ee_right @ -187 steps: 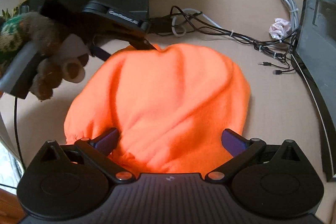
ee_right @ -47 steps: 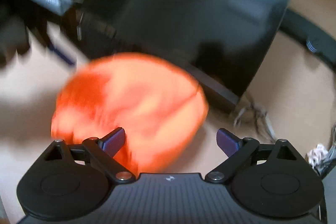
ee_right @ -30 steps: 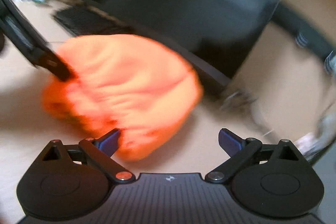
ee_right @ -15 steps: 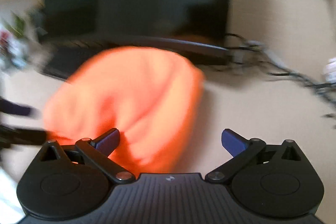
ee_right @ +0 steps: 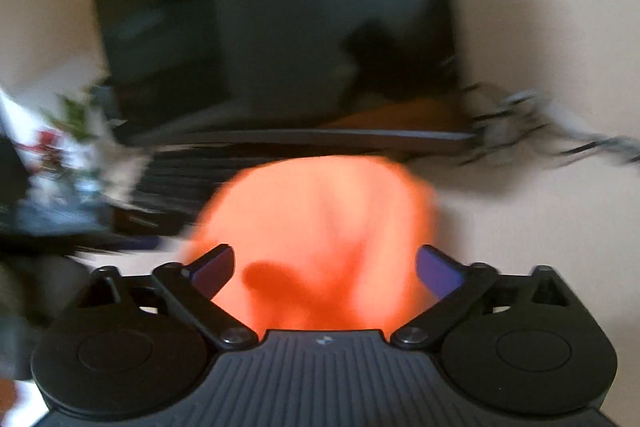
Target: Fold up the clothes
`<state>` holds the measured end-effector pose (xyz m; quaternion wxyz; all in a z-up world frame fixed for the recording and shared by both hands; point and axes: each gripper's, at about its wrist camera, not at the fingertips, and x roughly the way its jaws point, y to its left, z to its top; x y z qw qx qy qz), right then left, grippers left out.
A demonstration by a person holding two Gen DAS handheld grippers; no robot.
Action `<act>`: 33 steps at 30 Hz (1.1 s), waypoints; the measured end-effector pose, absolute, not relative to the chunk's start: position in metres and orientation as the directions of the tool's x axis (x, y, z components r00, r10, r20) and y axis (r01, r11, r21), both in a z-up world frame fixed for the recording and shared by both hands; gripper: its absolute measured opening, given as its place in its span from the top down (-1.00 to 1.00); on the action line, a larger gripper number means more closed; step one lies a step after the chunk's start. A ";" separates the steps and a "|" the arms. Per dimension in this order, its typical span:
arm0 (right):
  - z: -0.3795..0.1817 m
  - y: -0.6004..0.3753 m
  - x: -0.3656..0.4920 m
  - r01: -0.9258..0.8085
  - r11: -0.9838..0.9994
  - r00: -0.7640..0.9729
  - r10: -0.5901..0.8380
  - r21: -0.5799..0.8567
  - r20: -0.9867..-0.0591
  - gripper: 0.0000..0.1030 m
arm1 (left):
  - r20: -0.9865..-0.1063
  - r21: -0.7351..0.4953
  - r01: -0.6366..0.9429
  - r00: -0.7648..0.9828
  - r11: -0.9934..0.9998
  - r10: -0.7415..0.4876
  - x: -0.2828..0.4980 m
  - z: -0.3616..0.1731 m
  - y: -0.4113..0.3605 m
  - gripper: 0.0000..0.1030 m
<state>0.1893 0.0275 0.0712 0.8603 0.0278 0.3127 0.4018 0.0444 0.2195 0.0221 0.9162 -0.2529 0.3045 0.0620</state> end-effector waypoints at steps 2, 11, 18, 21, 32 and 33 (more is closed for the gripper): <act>0.067 0.050 0.189 -0.697 0.705 0.533 0.632 0.132 -0.563 -0.75 | -0.603 -0.405 -0.267 0.797 0.875 -0.036 0.053 0.016 0.219 -1.00; 0.049 0.018 0.207 -0.552 0.831 0.699 0.413 -0.073 -0.584 -0.76 | -0.636 -0.330 -0.315 0.771 0.890 0.037 0.062 0.008 0.225 -1.00; 0.034 0.015 0.166 -0.670 0.742 0.558 0.522 0.021 -0.645 -0.79 | -0.653 -0.307 -0.339 0.755 0.889 0.062 0.061 0.011 0.225 -1.00; 0.043 0.015 0.157 -0.711 0.702 0.540 0.582 0.041 -0.608 -0.79 | -0.659 -0.300 -0.345 0.749 0.889 0.069 0.063 0.010 0.228 -1.00; 0.057 0.025 0.154 -0.781 0.621 0.493 0.678 0.066 -0.545 -0.95 | -0.618 -0.268 -0.323 0.780 0.908 0.095 0.074 0.023 0.227 -1.00; 0.053 0.030 0.147 -0.812 0.582 0.466 0.690 0.042 -0.554 -0.95 | -0.618 -0.263 -0.324 0.780 0.909 0.099 0.078 0.024 0.227 -1.00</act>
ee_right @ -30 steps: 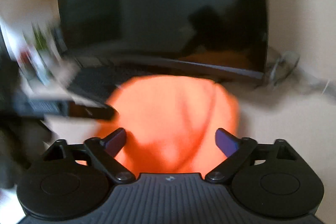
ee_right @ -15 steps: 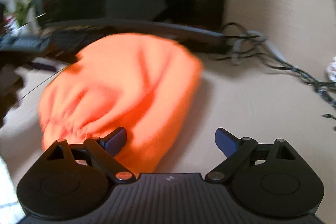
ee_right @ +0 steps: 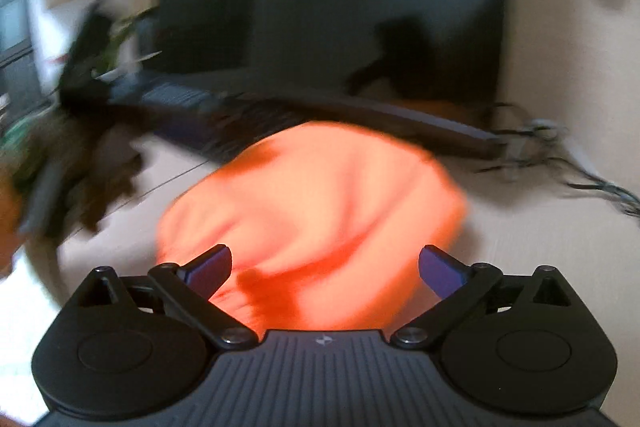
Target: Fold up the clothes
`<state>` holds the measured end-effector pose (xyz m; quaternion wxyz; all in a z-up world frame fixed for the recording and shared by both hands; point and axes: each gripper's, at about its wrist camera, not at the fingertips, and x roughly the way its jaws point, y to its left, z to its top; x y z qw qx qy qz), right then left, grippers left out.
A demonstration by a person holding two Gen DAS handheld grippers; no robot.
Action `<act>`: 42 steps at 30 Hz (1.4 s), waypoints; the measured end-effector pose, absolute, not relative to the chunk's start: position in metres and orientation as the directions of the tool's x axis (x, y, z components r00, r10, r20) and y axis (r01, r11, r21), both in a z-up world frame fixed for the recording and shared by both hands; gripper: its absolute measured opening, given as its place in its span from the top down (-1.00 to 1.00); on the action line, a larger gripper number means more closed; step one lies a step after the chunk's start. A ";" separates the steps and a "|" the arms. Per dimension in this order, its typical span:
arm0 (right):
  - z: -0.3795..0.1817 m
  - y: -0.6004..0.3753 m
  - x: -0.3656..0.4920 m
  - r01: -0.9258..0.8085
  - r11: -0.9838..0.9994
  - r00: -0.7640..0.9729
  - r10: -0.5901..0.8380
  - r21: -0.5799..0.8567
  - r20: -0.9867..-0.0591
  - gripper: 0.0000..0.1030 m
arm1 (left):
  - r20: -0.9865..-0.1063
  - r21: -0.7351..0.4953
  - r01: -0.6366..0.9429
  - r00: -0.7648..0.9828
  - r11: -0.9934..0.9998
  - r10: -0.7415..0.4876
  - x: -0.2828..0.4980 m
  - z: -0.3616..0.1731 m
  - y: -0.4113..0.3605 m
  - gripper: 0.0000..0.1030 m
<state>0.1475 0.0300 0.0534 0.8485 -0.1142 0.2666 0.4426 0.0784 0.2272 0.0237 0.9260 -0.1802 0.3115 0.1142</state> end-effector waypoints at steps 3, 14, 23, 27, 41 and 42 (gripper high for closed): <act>0.039 0.049 0.134 -0.826 0.540 0.521 0.622 -0.162 -0.584 -0.94 | -0.632 -0.237 -0.332 0.766 0.913 0.115 0.098 0.019 0.227 -1.00; 0.072 -0.002 0.203 -0.705 0.687 0.538 0.681 0.177 -0.497 -1.00 | -0.683 -0.175 -0.351 0.716 0.920 0.144 0.126 -0.001 0.231 -1.00; 0.024 0.042 0.285 -0.388 0.918 0.701 0.349 0.078 -0.623 -1.00 | -0.698 -0.184 -0.350 0.705 0.918 0.129 0.127 -0.010 0.231 -1.00; 0.028 0.026 0.259 -0.425 0.902 0.726 0.389 0.074 -0.567 -1.00 | -0.699 -0.208 -0.353 0.706 0.912 0.114 0.123 -0.014 0.235 -1.00; 0.027 0.045 0.160 -0.698 0.714 0.609 0.556 -0.049 -0.566 -1.00 | -0.611 -0.263 -0.353 0.781 0.898 0.128 0.077 0.012 0.221 -1.00; 0.028 0.047 0.163 -0.684 0.728 0.610 0.543 -0.039 -0.577 -1.00 | -0.593 -0.285 -0.312 0.800 0.906 0.089 0.063 0.015 0.214 -1.00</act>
